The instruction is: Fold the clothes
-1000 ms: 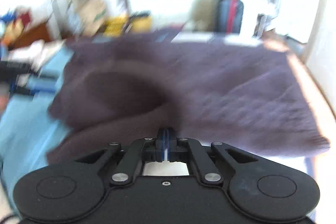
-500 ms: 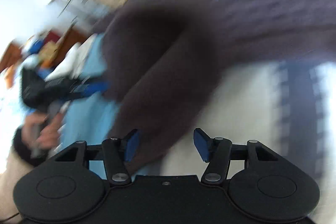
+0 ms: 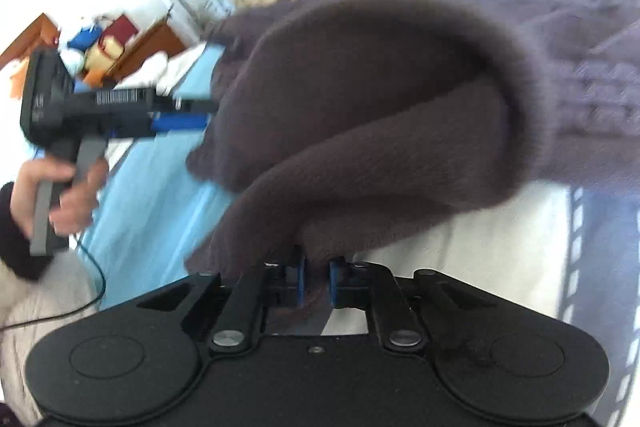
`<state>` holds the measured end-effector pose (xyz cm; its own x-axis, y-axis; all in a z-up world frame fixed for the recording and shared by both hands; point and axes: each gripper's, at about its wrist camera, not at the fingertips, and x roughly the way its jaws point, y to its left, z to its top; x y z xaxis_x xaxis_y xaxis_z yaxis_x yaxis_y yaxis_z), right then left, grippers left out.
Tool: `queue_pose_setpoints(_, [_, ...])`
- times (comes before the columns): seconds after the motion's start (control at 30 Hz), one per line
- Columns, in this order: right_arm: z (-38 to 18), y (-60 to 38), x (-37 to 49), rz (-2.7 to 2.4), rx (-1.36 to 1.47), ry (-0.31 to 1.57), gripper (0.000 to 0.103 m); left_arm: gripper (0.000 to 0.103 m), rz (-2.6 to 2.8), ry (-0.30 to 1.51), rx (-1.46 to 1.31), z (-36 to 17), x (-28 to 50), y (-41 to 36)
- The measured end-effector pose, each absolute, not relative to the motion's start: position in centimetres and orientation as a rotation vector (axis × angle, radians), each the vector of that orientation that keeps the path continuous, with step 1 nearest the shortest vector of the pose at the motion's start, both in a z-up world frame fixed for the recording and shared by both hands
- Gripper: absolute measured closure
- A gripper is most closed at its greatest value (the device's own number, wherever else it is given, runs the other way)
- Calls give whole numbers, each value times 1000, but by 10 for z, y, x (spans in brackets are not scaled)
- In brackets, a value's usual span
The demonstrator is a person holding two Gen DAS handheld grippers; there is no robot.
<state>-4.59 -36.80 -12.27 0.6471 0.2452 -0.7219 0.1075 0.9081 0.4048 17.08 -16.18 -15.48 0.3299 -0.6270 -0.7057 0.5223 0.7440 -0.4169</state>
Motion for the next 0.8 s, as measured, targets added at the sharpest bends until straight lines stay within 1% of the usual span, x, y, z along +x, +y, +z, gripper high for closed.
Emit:
queue_pose_setpoints(0.3, [-71, -410, -86, -183, 229, 750, 92, 50, -753, 888, -17, -140, 159, -165])
queue_pose_setpoints(0.4, [-54, -426, -99, -274, 158, 711, 92, 49, -770, 899, -24, -140, 160, -166])
queue_pose_setpoints(0.53, [-49, -454, -84, -410, 21, 714, 92, 47, -794, 902, 12, -141, 157, -174])
queue_pose_setpoints(0.57, [-48, -460, -80, -444, -13, 714, 92, 44, -800, 910, 38, -142, 155, -177])
queue_pose_setpoints(0.67, [-43, -487, -64, -484, -49, 700, 92, 44, -735, 960, 128, -153, 155, -185])
queue_pose_setpoints(0.77, [-51, -503, -49, -568, -187, 713, 92, 44, -697, 1032, 21, -162, 168, -172])
queue_pose_setpoints(0.8, [-59, -507, -44, -603, -258, 724, 92, 44, -696, 1068, -58, -165, 175, -165])
